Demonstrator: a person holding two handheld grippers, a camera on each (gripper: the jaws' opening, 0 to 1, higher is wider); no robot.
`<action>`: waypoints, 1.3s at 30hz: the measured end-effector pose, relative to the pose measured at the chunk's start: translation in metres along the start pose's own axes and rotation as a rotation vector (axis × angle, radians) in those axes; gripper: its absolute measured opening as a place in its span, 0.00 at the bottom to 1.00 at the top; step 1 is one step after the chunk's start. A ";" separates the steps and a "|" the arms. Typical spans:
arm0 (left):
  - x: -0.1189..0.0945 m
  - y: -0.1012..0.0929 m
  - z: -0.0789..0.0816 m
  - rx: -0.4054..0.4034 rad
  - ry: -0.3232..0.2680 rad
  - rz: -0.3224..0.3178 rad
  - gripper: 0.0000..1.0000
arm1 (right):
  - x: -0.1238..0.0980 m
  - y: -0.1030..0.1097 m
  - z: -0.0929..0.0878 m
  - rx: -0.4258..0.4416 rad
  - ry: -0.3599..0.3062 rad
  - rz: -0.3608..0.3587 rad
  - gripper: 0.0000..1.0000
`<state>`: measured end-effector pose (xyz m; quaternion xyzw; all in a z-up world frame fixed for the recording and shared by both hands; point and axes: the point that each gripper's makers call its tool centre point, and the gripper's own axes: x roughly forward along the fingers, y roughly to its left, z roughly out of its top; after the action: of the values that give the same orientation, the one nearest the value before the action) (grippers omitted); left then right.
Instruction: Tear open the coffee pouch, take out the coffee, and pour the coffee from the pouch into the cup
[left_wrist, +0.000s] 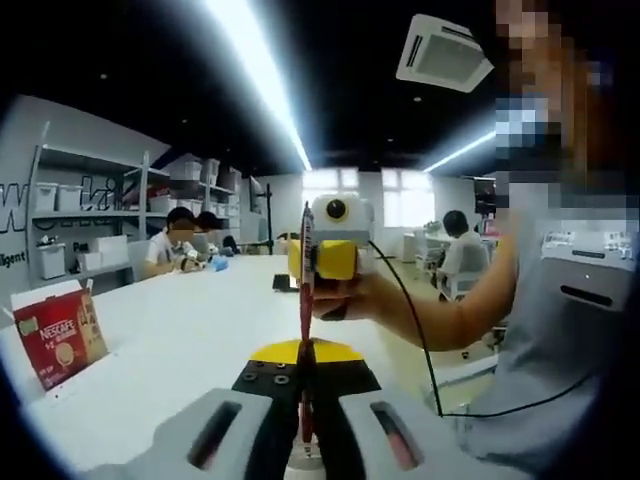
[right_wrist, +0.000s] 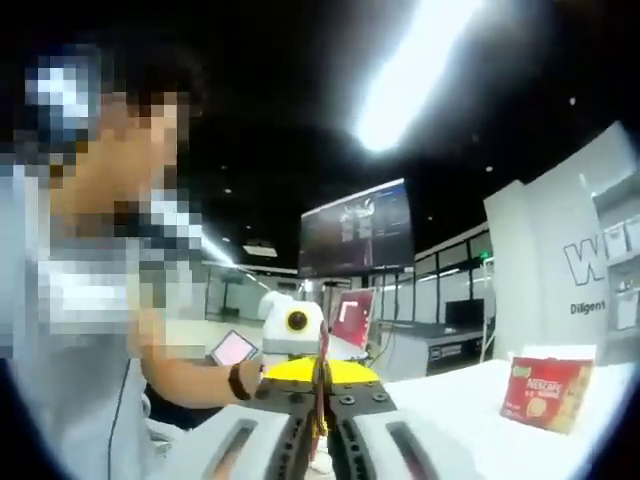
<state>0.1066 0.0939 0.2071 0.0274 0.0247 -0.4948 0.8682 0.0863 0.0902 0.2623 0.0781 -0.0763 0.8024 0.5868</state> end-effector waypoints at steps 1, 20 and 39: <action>0.000 -0.001 0.000 -0.005 -0.004 -0.006 0.18 | 0.000 0.000 0.001 0.012 -0.001 -0.002 0.02; -0.004 0.012 0.004 -0.004 -0.045 0.050 0.51 | -0.008 -0.009 0.004 0.060 -0.038 -0.016 0.02; -0.012 0.011 0.004 0.003 -0.053 0.055 0.49 | -0.006 -0.029 -0.012 0.131 -0.002 -0.125 0.01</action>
<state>0.1102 0.1093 0.2124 0.0162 0.0003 -0.4712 0.8819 0.1151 0.0957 0.2504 0.1217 -0.0193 0.7674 0.6292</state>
